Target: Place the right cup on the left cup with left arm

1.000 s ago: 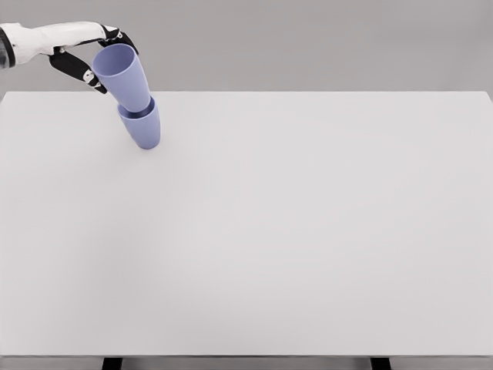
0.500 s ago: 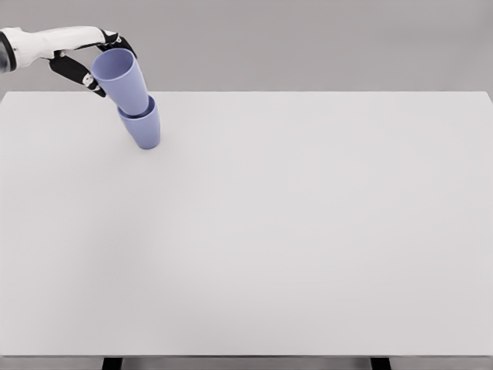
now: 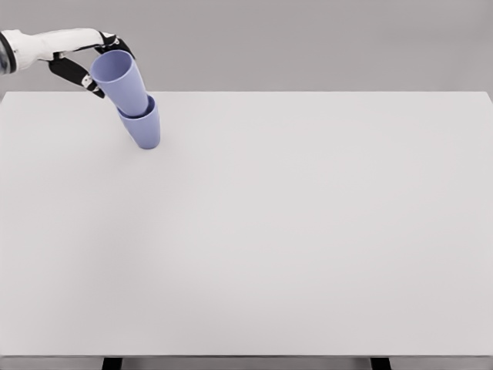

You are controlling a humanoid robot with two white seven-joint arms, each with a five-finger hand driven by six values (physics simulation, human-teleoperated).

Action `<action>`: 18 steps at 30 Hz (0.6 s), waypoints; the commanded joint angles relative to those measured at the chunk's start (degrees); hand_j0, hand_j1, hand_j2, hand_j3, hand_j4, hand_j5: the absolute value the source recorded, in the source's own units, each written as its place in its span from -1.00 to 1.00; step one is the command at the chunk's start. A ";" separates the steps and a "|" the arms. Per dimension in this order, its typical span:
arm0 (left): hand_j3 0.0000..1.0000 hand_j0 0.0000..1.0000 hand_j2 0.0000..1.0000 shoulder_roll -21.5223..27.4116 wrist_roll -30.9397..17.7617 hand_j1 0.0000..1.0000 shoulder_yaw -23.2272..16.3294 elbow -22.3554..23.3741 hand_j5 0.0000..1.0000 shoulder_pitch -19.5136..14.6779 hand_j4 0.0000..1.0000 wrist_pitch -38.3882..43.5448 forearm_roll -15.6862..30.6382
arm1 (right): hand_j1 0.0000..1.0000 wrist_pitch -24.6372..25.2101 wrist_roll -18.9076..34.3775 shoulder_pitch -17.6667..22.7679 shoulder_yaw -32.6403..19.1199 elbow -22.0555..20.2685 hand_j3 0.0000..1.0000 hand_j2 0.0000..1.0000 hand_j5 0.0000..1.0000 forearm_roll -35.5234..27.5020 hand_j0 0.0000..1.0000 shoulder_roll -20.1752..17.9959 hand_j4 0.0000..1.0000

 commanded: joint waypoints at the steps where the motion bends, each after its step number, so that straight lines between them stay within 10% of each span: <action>1: 0.23 0.23 0.23 -0.12 0.02 0.23 0.43 0.57 0.23 0.00 0.23 0.14 -0.59 | 1.00 -0.01 -0.04 0.00 0.00 0.00 1.00 1.00 1.00 0.01 1.00 0.00 1.00; 14: 0.24 0.24 0.24 -2.15 0.28 0.24 0.35 2.33 0.24 0.09 0.24 0.14 -1.56 | 1.00 -0.01 -0.04 0.00 0.00 0.00 1.00 1.00 1.00 0.01 1.00 0.00 1.00; 16: 0.83 0.83 0.83 -2.15 0.28 0.83 0.35 2.33 0.83 0.09 0.83 0.14 -1.47 | 1.00 -0.01 0.04 0.00 0.00 0.00 1.00 1.00 1.00 0.01 1.00 0.00 1.00; 18: 1.00 1.00 1.00 -2.06 0.28 1.00 0.35 2.06 1.00 0.18 1.00 0.14 -1.56 | 1.00 -0.01 0.04 0.00 0.00 0.00 1.00 1.00 1.00 0.01 1.00 0.00 1.00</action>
